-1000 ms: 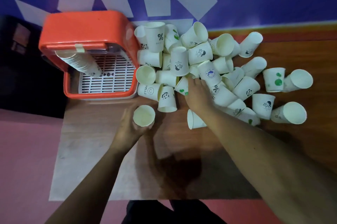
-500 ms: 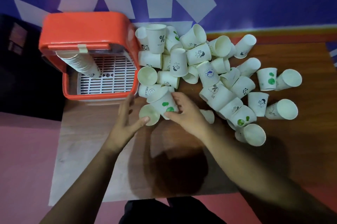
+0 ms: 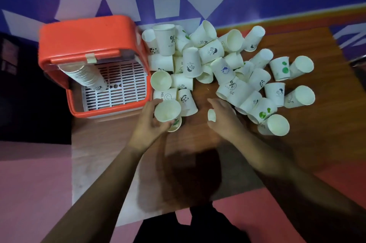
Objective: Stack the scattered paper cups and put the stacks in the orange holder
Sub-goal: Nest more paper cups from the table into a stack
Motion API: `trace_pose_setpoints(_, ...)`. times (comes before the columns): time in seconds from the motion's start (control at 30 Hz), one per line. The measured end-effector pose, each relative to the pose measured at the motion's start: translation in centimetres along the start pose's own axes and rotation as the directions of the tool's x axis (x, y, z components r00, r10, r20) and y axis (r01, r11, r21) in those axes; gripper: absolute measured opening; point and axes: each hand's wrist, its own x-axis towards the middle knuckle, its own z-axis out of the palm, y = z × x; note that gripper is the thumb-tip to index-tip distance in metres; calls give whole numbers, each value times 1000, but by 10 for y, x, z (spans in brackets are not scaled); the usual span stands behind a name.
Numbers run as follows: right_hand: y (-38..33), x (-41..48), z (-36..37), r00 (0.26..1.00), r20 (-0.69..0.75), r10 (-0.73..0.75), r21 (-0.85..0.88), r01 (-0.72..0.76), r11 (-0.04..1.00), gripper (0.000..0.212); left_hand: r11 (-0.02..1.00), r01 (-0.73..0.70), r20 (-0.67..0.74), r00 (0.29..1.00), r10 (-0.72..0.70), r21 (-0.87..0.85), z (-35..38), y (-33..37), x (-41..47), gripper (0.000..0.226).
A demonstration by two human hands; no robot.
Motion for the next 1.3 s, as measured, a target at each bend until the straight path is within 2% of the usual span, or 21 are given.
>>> trace_pose_setpoints(0.1, 12, -3, 15, 1000, 5, 23, -53, -22, 998, 71, 981, -5, 13, 1000, 2, 192, -1, -16, 1, 61)
trace_pose_setpoints(0.17, 12, -1, 22, 1000, -15, -11, -127, 9, 992, 72, 969, -15, 41, 999, 5, 249, 0, -26, 2, 65)
trace_pose_setpoints(0.33, 12, 2, 25, 997, 8, -73, -328, 72, 942, 70, 984, -22, 184, 983, -11, 177, 5, -40, 2, 67)
trace_pose_setpoints(0.43, 19, 4, 18, 994, -2, -106, -356, 98, 929, 67, 992, 22, 287, 956, -57, 126, 13, -37, -5, 70)
trace_pose_setpoints(0.5, 15, 3, 10, 997, -36, -62, -206, 53, 977, 68, 994, 49, 301, 950, -77, 99, 22, -35, -9, 73)
trace_pose_setpoints(0.57, 4, 0, 2, 992, -107, 69, 128, -55, 990, 77, 995, 56, 305, 949, -77, 76, 32, -34, -11, 76)
trace_pose_setpoints(0.63, -10, -5, -7, 972, -158, 174, 406, -97, 909, 80, 997, 56, 345, 936, -70, 50, 40, -34, -11, 86)
trace_pose_setpoints(0.73, -28, -23, -16, 971, -165, 173, 626, -32, 779, 59, 998, 56, 478, 876, -60, 23, 37, -35, -9, 105)
trace_pose_setpoints(0.8, -36, -35, -16, 987, -120, 107, 665, 0, 746, 56, 997, 80, 511, 857, -70, 2, 21, -36, -3, 90)
trace_pose_setpoints(0.9, -37, -43, -1, 997, -76, -5, 562, 47, 826, 63, 993, 9, 400, 915, -56, 118, -8, -36, 15, 52)
trace_pose_setpoints(0.97, -35, -43, 12, 999, -40, -36, 455, 50, 889, 67, 966, -84, 307, 952, 5, 244, -16, -27, 32, 41)
trace_pose_setpoints(1.03, -35, -43, 20, 999, -23, -48, 356, 53, 933, 69, 896, -228, 282, 952, 123, 381, -10, -14, 50, 36)
trace_pose_setpoints(1.1, -32, -44, 29, 993, -20, -113, 248, 115, 962, 70, 787, -388, 374, 902, 217, 480, 2, -6, 64, 50)
trace_pose_setpoints(1.17, -27, -42, 36, 992, 16, -123, 180, 119, 977, 76, 693, -492, 485, 844, 230, 527, 13, -9, 78, 66)
trace_pose_setpoints(1.3, -21, -40, 34, 989, 102, -109, 204, 87, 975, 96, 537, -580, 610, 779, 146, 612, 34, -8, 96, 64)
